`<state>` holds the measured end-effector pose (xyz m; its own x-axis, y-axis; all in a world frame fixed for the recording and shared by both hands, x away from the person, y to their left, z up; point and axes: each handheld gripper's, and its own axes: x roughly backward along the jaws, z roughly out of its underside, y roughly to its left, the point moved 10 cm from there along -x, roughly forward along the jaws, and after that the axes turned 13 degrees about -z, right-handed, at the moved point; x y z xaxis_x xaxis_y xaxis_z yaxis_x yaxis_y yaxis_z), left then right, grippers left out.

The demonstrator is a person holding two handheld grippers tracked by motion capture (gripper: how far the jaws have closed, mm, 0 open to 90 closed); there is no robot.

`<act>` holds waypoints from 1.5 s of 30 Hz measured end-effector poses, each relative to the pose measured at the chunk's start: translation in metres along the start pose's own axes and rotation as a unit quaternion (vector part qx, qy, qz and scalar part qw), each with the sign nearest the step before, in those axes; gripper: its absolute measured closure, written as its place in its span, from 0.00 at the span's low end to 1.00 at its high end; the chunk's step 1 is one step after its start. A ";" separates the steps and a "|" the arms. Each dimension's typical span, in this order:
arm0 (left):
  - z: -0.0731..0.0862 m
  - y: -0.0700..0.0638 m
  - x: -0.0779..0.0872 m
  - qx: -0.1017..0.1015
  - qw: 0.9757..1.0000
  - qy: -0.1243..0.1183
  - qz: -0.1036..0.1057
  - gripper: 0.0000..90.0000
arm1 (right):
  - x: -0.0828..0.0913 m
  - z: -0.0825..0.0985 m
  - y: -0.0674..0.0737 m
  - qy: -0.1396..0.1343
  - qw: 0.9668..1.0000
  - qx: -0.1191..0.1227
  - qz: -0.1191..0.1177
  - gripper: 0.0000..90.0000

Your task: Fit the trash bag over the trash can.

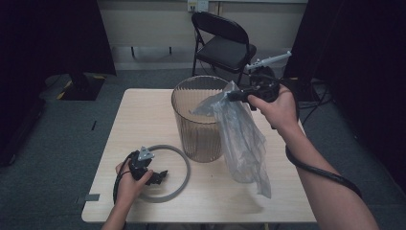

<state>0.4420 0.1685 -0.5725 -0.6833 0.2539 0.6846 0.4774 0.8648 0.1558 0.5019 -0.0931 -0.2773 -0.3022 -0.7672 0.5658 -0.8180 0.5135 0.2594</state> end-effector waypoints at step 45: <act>0.000 0.000 0.000 0.000 1.000 0.000 0.000 0.00 | -0.015 0.022 -0.006 -0.022 1.000 -0.001 0.012 0.38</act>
<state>0.4420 0.1685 -0.5725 -0.6835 0.2536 0.6844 0.4773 0.8648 0.1562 0.5003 -0.0926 -0.3044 -0.3433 -0.7708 0.5367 -0.8089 0.5330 0.2481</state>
